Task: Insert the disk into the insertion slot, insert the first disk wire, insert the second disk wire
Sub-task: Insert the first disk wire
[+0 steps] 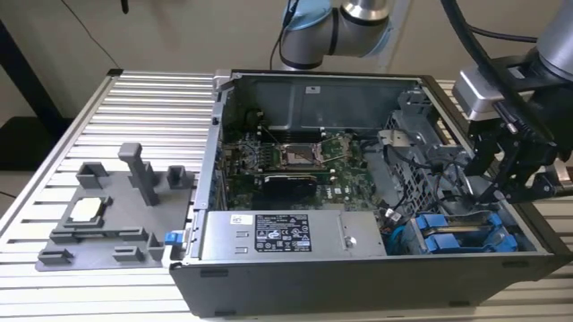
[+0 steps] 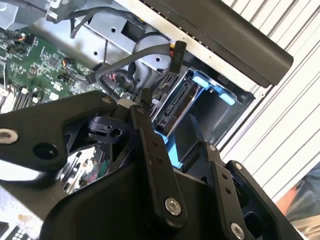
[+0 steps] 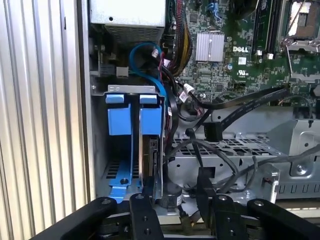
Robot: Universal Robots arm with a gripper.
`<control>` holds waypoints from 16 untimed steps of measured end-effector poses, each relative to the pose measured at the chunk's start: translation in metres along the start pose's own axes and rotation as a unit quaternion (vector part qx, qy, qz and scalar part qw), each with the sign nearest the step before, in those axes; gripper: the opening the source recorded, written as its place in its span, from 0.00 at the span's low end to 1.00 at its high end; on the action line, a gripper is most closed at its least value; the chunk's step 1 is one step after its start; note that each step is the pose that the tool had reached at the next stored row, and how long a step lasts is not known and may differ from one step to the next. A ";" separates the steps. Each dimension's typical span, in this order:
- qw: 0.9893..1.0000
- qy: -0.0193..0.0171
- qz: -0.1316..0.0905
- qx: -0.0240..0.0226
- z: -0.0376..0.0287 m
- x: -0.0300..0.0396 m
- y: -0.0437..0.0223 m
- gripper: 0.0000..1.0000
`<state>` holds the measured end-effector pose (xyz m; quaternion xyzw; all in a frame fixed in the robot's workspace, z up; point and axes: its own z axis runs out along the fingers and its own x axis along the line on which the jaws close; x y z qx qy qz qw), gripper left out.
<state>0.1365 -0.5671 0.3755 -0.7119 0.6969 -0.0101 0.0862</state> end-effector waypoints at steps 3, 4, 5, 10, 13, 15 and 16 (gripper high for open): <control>1.000 -0.001 -0.006 -0.004 0.0005 0.0001 -0.0038 0.47; 1.000 -0.001 -0.008 -0.006 0.0007 0.0001 -0.0050 0.47; 1.000 -0.001 -0.009 -0.007 0.0009 0.0002 -0.0062 0.47; 1.000 -0.003 -0.017 -0.015 0.0019 0.0004 -0.0139 0.47; 1.000 -0.003 -0.021 -0.019 0.0026 0.0005 -0.0189 0.47; 0.999 -0.004 -0.024 -0.023 0.0031 0.0006 -0.0221 0.47; 0.999 -0.004 -0.024 -0.026 0.0033 0.0007 -0.0237 0.47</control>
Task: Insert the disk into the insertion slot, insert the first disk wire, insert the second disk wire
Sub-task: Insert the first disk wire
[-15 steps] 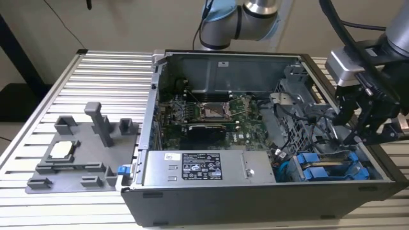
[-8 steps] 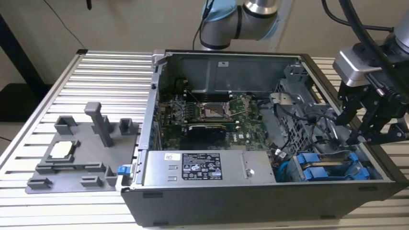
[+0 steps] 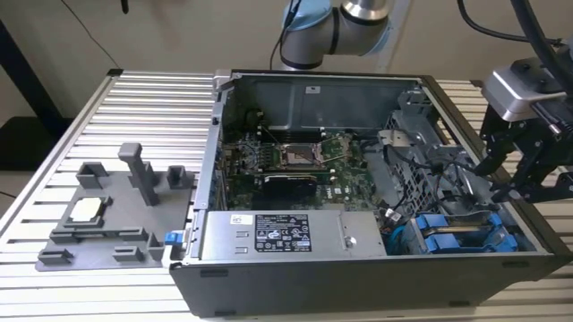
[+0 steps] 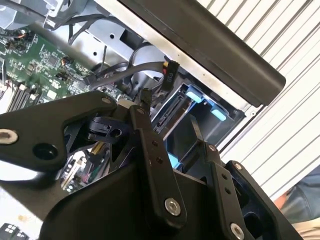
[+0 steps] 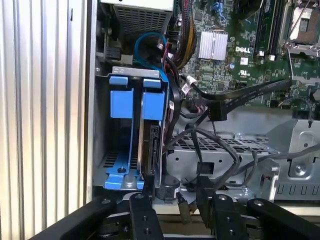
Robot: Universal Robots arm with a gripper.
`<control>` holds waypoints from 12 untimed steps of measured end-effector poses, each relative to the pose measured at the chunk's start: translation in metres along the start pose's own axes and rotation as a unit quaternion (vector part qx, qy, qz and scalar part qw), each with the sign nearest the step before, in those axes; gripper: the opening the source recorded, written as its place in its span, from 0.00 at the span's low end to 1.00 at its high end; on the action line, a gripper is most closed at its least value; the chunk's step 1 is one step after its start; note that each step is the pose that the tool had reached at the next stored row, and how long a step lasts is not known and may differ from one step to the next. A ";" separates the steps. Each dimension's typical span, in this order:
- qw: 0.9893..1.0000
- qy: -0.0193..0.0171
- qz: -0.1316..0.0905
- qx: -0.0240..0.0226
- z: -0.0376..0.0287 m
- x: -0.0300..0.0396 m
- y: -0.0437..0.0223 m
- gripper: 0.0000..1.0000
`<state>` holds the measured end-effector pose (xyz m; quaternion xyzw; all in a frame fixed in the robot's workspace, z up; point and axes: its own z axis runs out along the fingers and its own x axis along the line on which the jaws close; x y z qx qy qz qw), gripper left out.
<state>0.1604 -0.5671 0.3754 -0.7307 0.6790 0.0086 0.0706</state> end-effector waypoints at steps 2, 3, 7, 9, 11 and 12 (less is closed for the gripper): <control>1.000 0.000 -0.001 -0.006 0.0003 0.0002 -0.0033 0.47; 1.000 -0.001 -0.002 -0.010 0.0004 0.0004 -0.0047 0.47; 1.000 -0.001 -0.003 -0.026 0.0010 0.0008 -0.0101 0.47; 0.999 -0.002 -0.003 -0.032 0.0013 0.0010 -0.0127 0.47; 0.999 -0.002 -0.005 -0.034 0.0017 0.0011 -0.0155 0.47; 0.999 -0.002 -0.006 -0.035 0.0019 0.0011 -0.0171 0.47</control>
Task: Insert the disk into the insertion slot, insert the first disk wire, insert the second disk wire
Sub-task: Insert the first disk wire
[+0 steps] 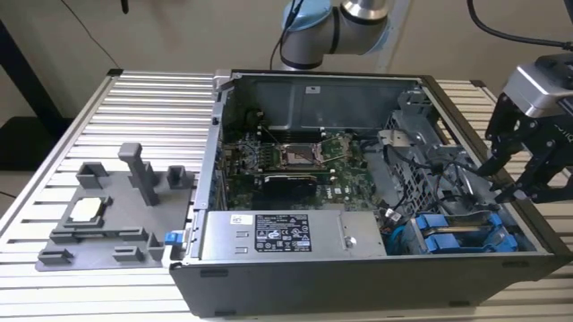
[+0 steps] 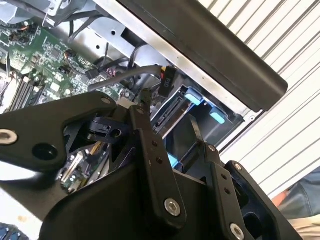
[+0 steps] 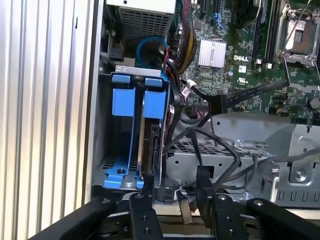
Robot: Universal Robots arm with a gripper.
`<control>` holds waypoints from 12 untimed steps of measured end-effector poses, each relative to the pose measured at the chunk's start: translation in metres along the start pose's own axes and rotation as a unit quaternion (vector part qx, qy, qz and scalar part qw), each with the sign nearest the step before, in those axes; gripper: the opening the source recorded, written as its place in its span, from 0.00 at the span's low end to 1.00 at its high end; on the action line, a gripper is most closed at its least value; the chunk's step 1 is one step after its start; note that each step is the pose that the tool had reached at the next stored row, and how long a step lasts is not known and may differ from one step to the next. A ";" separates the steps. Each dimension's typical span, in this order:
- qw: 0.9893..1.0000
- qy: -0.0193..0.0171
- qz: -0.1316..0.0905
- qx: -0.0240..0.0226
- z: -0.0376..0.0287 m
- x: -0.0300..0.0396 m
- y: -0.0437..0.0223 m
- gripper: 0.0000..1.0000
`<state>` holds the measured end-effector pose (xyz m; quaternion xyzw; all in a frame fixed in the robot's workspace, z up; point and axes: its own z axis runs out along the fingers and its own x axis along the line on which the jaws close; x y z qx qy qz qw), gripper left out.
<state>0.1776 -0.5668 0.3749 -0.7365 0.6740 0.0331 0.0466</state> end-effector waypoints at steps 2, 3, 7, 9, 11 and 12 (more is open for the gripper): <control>1.000 0.000 -0.002 -0.001 0.0002 0.0002 -0.0036 0.47; 1.000 0.000 -0.003 -0.001 0.0003 0.0003 -0.0056 0.47; 1.000 0.000 -0.008 -0.001 0.0018 0.0004 -0.0117 0.47; 1.000 0.000 -0.011 -0.002 0.0029 0.0004 -0.0143 0.47; 1.000 0.000 -0.014 -0.002 0.0038 -0.0001 -0.0162 0.47; 1.000 0.000 -0.015 -0.002 0.0042 -0.0005 -0.0167 0.47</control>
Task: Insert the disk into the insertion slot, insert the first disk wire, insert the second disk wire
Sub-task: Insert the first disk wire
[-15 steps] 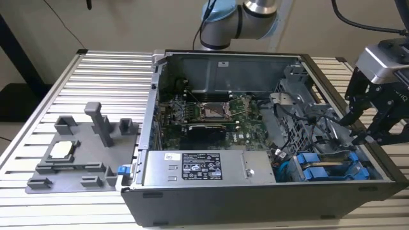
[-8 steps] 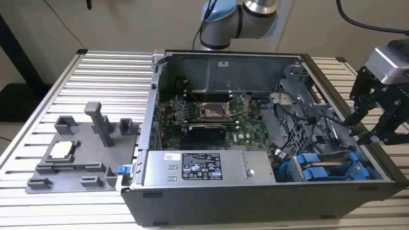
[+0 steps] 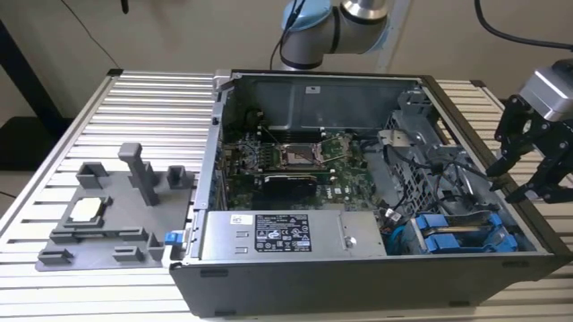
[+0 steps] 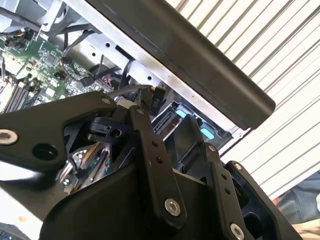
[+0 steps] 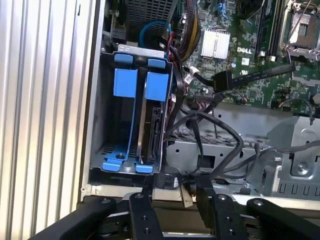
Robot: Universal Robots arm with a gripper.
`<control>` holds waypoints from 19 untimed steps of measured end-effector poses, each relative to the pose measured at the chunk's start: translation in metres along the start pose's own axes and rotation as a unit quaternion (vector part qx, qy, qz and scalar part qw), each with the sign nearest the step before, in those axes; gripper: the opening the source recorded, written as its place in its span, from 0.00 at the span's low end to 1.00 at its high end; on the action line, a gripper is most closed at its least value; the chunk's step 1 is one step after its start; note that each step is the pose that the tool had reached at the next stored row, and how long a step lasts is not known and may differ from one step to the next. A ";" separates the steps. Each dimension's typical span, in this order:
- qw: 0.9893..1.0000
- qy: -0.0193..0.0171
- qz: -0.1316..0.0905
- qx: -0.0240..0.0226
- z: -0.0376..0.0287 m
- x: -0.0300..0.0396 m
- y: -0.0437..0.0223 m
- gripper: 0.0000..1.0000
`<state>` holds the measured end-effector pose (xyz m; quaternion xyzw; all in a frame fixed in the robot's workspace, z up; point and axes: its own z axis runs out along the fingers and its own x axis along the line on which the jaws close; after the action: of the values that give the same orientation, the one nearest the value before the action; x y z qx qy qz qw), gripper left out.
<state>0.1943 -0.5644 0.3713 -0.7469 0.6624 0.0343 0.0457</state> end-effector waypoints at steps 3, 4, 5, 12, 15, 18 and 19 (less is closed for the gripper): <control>1.000 0.000 -0.004 0.000 0.0015 -0.0025 -0.0013 0.47; 1.000 0.000 -0.005 -0.001 0.0021 -0.0037 -0.0017 0.47; 1.000 0.001 -0.006 -0.001 0.0028 -0.0054 -0.0021 0.47; 0.999 0.048 -0.007 -0.007 0.0051 -0.0173 -0.0052 0.47; 0.998 0.055 -0.006 -0.010 0.0053 -0.0185 -0.0064 0.47; 0.998 0.055 -0.006 -0.010 0.0053 -0.0185 -0.0065 0.47; 0.998 0.055 -0.006 -0.010 0.0053 -0.0186 -0.0065 0.47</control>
<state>0.1986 -0.5447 0.3682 -0.7524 0.6587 -0.0008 0.0020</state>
